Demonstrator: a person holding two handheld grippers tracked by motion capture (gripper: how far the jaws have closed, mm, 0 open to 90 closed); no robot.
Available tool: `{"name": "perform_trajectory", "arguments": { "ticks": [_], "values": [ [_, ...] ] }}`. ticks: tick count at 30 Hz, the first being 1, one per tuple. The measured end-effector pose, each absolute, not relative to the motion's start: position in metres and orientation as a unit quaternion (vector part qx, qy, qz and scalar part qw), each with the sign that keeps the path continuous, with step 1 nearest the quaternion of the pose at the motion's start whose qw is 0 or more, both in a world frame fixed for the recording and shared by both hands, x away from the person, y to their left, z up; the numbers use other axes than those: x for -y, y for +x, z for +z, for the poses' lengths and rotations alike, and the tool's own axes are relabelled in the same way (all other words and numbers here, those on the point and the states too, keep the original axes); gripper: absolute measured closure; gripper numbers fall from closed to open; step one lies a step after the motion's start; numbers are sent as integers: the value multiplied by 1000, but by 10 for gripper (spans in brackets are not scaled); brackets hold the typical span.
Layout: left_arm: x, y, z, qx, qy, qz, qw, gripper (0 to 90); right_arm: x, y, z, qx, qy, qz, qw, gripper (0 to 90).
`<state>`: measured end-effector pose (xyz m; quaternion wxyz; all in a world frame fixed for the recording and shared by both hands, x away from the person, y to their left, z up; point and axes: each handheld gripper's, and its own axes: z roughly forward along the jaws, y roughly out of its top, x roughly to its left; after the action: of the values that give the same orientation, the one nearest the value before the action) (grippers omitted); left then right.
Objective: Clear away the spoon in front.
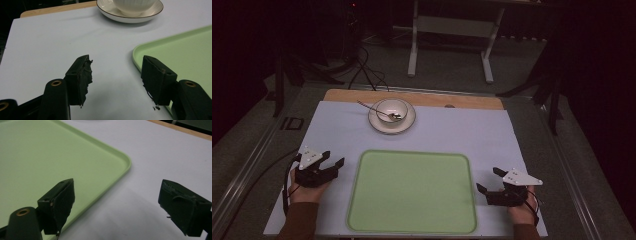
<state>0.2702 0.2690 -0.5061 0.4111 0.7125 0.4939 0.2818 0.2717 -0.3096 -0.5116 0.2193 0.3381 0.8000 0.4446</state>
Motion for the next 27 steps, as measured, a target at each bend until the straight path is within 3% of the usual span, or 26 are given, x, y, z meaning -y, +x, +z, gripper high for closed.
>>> {"name": "perform_trajectory", "arguments": {
  "ticks": [18, 27],
  "values": [
    [-278, 273, -499, -520, 685, 262, 437, 389, 313, 272, -512, -795, 347, 442, 228, 135],
    [-272, 282, -482, -503, 688, 270, 447, 374, 313, 273, -513, -794, 351, 439, 230, 135]
  ]
}}
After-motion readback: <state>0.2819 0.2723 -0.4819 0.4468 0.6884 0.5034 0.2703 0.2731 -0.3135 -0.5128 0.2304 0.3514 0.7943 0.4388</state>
